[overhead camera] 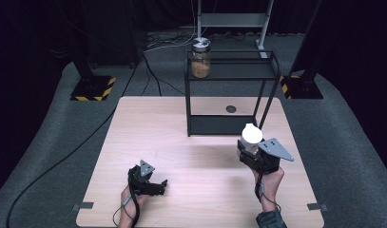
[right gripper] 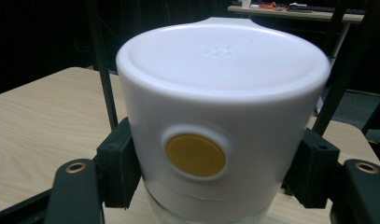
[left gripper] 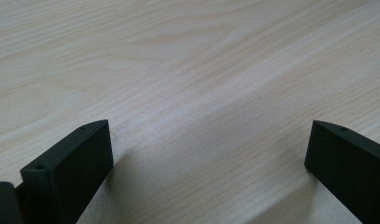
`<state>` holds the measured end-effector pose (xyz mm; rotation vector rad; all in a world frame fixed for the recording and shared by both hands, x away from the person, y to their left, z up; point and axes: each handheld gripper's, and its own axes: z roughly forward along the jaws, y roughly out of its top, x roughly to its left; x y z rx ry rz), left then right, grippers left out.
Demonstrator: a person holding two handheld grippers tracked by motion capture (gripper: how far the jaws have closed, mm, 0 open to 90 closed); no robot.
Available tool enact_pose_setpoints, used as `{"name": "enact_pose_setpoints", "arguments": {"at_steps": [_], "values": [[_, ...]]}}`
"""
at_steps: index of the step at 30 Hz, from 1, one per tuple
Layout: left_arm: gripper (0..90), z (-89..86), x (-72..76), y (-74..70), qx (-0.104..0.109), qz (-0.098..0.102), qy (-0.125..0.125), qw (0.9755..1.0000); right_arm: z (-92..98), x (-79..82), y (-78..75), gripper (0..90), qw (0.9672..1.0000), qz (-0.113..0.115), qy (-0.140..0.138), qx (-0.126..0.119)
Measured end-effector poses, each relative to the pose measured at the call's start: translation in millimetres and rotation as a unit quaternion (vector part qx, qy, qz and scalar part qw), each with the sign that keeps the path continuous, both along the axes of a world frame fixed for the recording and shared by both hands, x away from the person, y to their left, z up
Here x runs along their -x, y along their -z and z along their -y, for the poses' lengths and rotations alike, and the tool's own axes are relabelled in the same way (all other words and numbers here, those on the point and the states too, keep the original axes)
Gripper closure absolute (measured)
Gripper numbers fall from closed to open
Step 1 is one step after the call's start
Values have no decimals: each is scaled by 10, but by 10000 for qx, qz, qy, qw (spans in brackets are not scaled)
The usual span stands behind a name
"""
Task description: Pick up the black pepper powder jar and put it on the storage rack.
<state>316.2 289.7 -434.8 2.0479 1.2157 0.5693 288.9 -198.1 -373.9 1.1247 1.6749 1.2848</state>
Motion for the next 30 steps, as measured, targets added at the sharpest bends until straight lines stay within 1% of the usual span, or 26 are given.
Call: {"name": "enact_pose_setpoints", "arguments": {"at_steps": [18, 21, 30], "values": [[6, 2, -5, 0, -3, 4, 9, 10000, 91, -67, -208, 298, 9997, 143, 173, 126], [6, 1, -8, 0, 1, 2, 16, 10000, 95, -73, -249, 298, 9994, 183, 195, 202], [6, 6, -6, 2, -8, 14, 19, 10000, 133, -104, -388, 298, 9990, 295, 188, 285]]}}
